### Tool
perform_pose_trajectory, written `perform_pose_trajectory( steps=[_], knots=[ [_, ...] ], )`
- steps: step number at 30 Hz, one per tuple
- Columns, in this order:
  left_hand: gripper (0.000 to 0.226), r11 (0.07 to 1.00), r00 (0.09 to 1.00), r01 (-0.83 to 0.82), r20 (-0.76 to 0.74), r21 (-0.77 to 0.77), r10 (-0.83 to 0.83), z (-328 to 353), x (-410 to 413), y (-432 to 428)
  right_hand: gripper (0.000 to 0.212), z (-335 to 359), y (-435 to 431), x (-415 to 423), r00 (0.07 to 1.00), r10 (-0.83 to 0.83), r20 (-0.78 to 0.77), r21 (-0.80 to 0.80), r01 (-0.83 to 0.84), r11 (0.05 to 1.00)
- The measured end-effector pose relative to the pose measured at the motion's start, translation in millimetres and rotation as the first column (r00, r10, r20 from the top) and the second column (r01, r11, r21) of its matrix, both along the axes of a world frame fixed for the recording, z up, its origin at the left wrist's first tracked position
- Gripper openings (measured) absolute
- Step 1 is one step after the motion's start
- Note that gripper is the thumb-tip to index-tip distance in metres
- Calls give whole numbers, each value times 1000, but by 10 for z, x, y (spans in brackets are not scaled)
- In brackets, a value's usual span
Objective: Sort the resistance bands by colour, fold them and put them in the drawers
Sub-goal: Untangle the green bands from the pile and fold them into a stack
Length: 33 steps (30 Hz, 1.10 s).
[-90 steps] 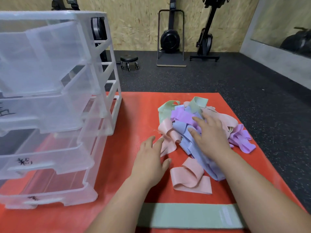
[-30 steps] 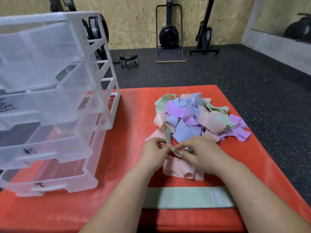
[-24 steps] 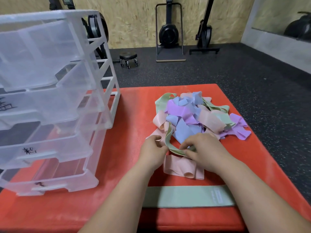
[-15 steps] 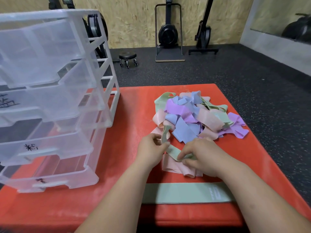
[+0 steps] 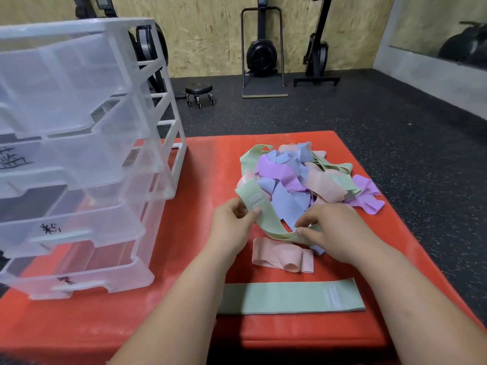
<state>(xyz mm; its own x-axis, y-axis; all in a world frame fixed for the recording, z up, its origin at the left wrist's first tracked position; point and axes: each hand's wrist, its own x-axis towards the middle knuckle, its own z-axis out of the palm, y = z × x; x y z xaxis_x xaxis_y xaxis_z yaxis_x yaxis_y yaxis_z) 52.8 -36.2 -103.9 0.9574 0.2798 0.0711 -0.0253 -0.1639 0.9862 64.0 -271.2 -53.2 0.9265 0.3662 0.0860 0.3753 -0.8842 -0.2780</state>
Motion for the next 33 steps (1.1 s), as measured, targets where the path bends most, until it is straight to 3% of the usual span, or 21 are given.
perform_pose_trajectory(
  steps=[3,5,8,11,15,18,22,27,29,33],
  knots=[
    [7,998,997,53,54,-17,-52,64,-43,-33,22,-7,22,5,999,-30,23,51,28,998],
    [8,995,991,101,89,-22,-99,97,-74,-67,35,-15,57,13,999,-24,43,200,15,980],
    [14,977,966,213,149,1,-211,150,-130,-130,52,58,169,-25,999,31,14,492,-34,870],
    [12,964,951,254,158,83,-265,174,-178,-188,50,136,247,-62,998,54,-44,641,-13,768],
    [7,970,963,202,152,135,-222,178,-212,-219,25,187,204,-74,994,83,-74,685,-10,728],
    [12,951,952,250,133,181,-276,200,-266,-271,18,252,208,-129,990,126,-63,715,-43,698],
    [13,906,939,309,58,289,-338,133,-295,-341,16,436,234,-185,994,109,30,817,-87,569],
    [11,895,966,237,10,377,-260,44,-261,-379,7,588,128,-234,994,-48,101,933,-78,352],
    [5,922,973,194,52,334,-224,81,-247,-386,9,537,4,-211,989,-130,74,938,-25,347],
    [6,967,976,132,144,217,-166,282,-297,-367,18,271,-307,-148,978,-197,-70,881,153,447]
  ],
)
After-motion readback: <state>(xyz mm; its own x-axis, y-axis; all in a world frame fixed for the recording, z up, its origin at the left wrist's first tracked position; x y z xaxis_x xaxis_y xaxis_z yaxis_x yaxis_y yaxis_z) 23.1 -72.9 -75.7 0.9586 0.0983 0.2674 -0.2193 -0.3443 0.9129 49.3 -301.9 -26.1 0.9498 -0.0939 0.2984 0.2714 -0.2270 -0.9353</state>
